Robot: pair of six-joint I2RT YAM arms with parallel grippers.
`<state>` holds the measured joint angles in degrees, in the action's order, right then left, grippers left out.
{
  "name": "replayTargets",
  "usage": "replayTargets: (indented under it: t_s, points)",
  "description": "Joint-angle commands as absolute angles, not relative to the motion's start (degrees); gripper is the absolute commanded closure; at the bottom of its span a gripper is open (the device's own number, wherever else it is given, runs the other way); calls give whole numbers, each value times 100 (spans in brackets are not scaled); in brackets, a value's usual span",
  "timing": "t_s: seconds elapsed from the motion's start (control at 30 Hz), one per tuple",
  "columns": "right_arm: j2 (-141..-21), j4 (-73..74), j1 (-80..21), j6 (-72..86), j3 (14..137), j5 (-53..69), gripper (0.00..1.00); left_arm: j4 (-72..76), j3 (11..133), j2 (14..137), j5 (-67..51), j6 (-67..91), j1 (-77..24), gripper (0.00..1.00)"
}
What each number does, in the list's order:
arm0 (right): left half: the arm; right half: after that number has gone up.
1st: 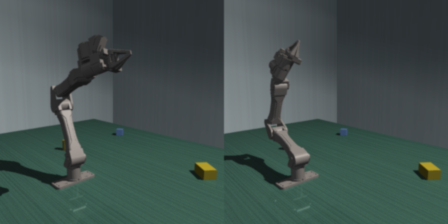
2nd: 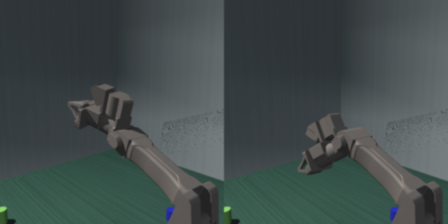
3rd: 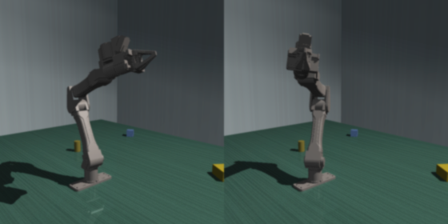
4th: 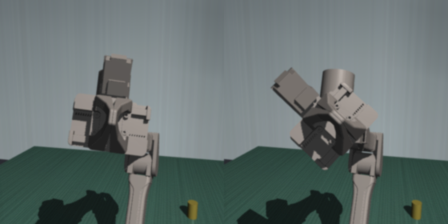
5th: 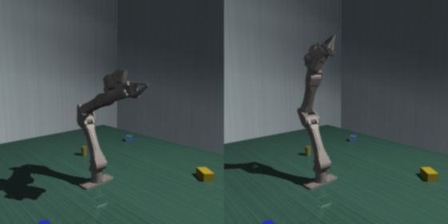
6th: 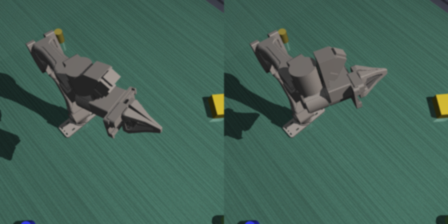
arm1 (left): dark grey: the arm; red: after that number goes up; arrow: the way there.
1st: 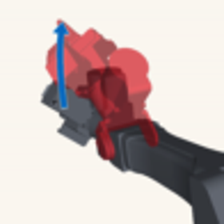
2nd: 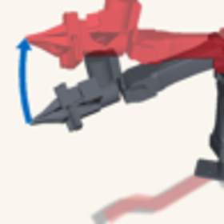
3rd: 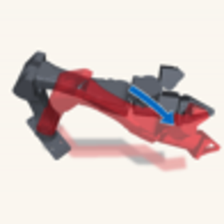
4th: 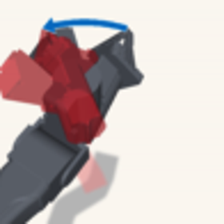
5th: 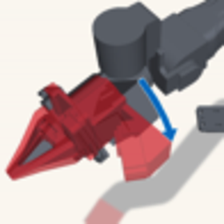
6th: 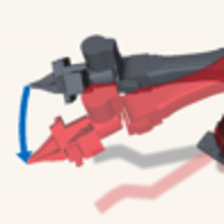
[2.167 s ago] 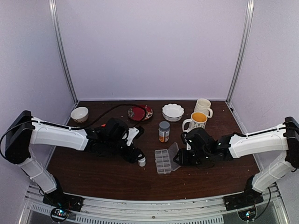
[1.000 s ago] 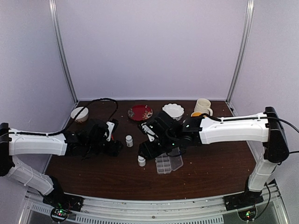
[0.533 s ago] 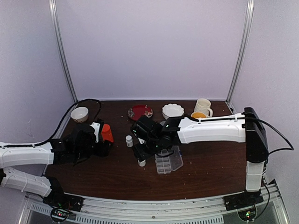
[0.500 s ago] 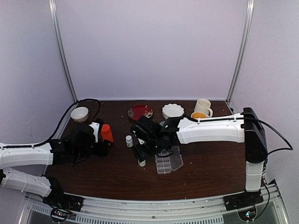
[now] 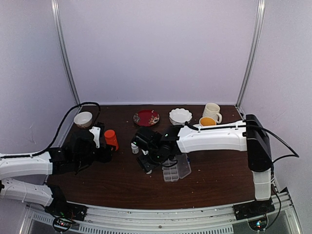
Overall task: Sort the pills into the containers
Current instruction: Pick up the pill bottle from the center of the board.
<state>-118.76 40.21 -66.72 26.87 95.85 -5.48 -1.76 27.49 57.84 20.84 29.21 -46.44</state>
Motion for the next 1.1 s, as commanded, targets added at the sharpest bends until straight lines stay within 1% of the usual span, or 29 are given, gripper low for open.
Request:
replayTargets:
  t_s: [0.0,0.23,0.37,0.53,0.63,0.7,0.8,0.93,1.07]
  points:
    - [-12054,4155,-6724,2650,9826,-712,41,113,2675,5726,2221,2878,-4614,35]
    - [-12224,4293,-6731,2661,9987,-773,42,73,2715,5759,2207,2857,-4614,35]
    - [-12265,4300,-6728,2663,10027,-777,46,62,2738,5772,2219,2831,-4614,35]
    - [-12319,4335,-6731,2645,10103,-782,58,35,2760,5783,2241,2830,-4614,35]
    - [-12360,4370,-6732,2637,10162,-784,69,35,2760,5793,2237,2830,-4614,35]
    - [-12378,4385,-6731,2630,10190,-791,74,35,2775,5817,2224,2827,-4614,35]
    - [-12361,4388,-6733,2630,10204,-783,74,39,2792,5877,2167,2805,-4614,35]
    - [-12355,4372,-6734,2626,10197,-754,70,52,2830,5967,2119,2794,-4614,35]
    - [-12383,4373,-6731,2627,10187,-756,58,62,2839,5999,2084,2800,-4611,35]
